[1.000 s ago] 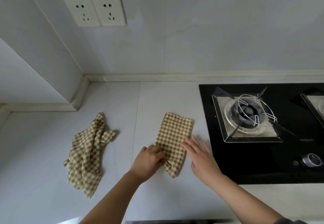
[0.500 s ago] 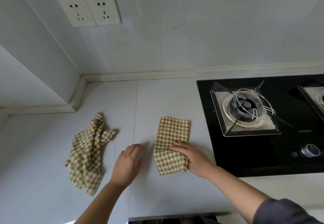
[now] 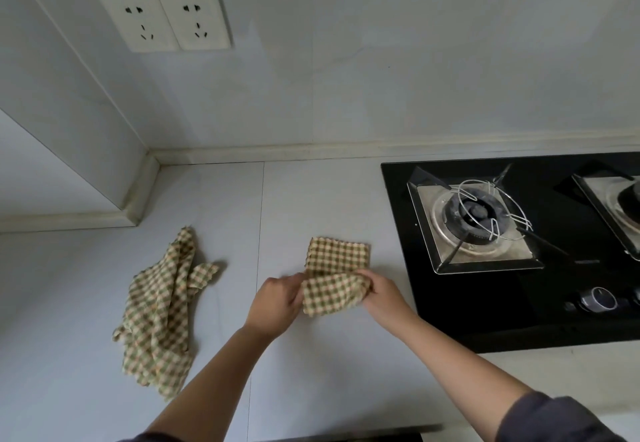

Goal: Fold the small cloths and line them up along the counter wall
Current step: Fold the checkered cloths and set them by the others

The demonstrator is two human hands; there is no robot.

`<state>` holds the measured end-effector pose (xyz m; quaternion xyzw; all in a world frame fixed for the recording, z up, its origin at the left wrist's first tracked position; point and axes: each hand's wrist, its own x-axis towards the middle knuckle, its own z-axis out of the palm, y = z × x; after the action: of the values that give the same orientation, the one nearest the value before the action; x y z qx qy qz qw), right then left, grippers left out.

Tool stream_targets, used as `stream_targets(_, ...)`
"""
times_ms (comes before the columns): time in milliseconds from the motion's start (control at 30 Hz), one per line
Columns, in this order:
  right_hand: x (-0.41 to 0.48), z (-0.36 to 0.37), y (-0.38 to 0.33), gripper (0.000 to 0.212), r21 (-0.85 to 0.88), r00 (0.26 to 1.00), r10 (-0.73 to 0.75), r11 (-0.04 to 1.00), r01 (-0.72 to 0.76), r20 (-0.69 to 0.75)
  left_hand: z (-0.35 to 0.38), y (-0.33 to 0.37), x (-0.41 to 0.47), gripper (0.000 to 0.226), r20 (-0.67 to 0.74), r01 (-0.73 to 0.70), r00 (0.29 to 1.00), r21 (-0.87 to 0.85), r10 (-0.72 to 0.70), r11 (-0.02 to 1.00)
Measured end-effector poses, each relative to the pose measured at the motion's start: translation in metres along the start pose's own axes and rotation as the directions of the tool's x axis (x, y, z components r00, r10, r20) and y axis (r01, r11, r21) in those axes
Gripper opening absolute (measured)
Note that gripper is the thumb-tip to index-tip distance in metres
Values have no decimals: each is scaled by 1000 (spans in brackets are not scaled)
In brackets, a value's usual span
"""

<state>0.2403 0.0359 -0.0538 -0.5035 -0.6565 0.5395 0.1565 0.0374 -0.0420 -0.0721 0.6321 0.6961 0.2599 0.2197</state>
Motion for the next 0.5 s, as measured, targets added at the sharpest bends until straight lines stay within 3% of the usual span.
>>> stream_targets(100, 17, 0, -6, 16, -87, 966, 186, 975, -204, -177, -8, 21, 20, 49, 65, 192, 978, 84, -197, 978)
stream_targets(233, 31, 2, -9, 24, -43, 905, 362, 924, -381, -224, -3, 37, 47, 41, 79, 347, 917, 324, -390, 880)
stream_targets(500, 30, 4, -16, 18, -91, 873, 412, 890, -447, -261, 7, 42, 55, 22, 38, 373, 900, 445, -434, 814)
